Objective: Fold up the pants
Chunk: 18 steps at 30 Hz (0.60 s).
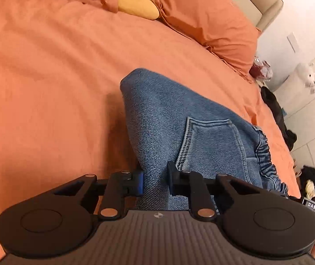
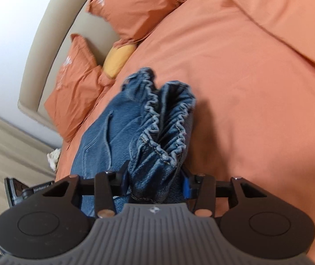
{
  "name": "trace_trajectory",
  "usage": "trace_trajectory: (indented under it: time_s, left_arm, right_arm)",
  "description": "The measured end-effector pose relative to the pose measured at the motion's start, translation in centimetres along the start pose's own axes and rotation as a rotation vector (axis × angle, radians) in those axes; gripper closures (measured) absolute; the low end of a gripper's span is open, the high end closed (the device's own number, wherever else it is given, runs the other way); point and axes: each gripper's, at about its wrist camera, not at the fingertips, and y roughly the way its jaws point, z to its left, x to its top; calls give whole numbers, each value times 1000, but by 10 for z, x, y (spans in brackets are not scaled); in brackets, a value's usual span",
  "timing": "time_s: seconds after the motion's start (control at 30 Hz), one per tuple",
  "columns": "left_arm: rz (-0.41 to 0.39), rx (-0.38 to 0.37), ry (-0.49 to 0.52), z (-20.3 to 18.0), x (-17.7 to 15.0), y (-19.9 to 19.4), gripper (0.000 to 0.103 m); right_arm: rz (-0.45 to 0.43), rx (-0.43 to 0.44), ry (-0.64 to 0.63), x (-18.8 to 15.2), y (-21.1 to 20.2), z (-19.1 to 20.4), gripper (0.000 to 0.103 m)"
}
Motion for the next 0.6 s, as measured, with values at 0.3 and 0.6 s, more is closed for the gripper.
trace_trajectory:
  time_s: [0.3,0.6]
  left_arm:
    - [-25,68,22,29,-9,-94,82]
    - [-98,169,-3,89,-20,-199,82]
  right_arm:
    - [64,105,-37,-49,8,74,64]
    - [128,214,-111,-110,52,166,64]
